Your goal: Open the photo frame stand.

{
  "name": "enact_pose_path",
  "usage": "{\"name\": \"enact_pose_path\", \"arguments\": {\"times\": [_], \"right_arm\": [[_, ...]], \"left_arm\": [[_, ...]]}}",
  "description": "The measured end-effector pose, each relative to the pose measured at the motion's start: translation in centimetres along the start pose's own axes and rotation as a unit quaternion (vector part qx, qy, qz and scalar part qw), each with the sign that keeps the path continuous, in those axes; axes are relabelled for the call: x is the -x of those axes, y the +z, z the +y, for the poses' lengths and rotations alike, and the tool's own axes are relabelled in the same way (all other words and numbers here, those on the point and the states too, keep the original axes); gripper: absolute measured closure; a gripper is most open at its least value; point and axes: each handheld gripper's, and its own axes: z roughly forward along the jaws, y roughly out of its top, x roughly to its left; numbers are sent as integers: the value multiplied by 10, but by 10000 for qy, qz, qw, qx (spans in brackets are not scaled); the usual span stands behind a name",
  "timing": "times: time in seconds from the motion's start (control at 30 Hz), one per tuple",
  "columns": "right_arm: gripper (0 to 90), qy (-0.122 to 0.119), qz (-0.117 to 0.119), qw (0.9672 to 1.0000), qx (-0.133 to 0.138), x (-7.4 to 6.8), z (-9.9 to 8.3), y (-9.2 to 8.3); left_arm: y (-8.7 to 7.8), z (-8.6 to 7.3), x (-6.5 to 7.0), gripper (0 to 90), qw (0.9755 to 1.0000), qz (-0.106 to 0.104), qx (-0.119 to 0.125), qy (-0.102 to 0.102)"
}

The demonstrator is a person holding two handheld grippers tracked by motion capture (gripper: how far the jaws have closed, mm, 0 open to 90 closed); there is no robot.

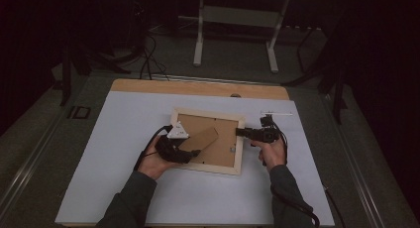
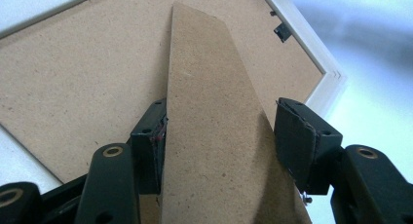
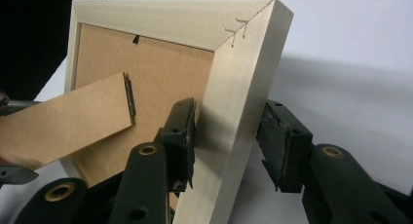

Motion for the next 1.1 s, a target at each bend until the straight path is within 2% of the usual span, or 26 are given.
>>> {"name": "enact_pose_path", "arguments": {"times": [0.03,0.13,0.2,0.27,0.3,0.33,0.37,0.63,0.97,1.1], "right_arm": [[584,38,-3,10000,57,0,-2,0],[585,33,-18,9999,94,-1,-3,0],[585,19,-31,9999,115,-1,-3,-1],[585,12,-37,9999,130,-2,-3,-1],[586,6,-41,9999,136,-2,-3,-1],[586,-4,-42,9999,143,-3,-4,-2],[586,-5,-47,9999,156,-3,-4,-2],[587,-113,-75,9998,176,-7,-3,-4],[590,-227,-148,9994,203,-12,-1,-7],[592,-247,-173,9992,244,-12,0,-8]], "left_arm": [[1,0,-4,436,9996,-104,-62,-240],[1,0,-9,441,9977,-272,-137,-600],[1,-1,-13,453,9955,-424,-153,-834],[2,-1,-17,474,9934,-485,-193,-1023],[2,-1,-17,497,9934,-485,-193,-1023],[1,-2,-20,520,9912,-537,-214,-1188],[1,-2,-22,540,9903,-597,-164,-1244],[-2,-2,-25,602,9888,-720,-198,-1290],[-2,1,-25,624,9898,-698,-316,-1203],[-3,5,-24,627,9910,-646,-341,-1123]]}}
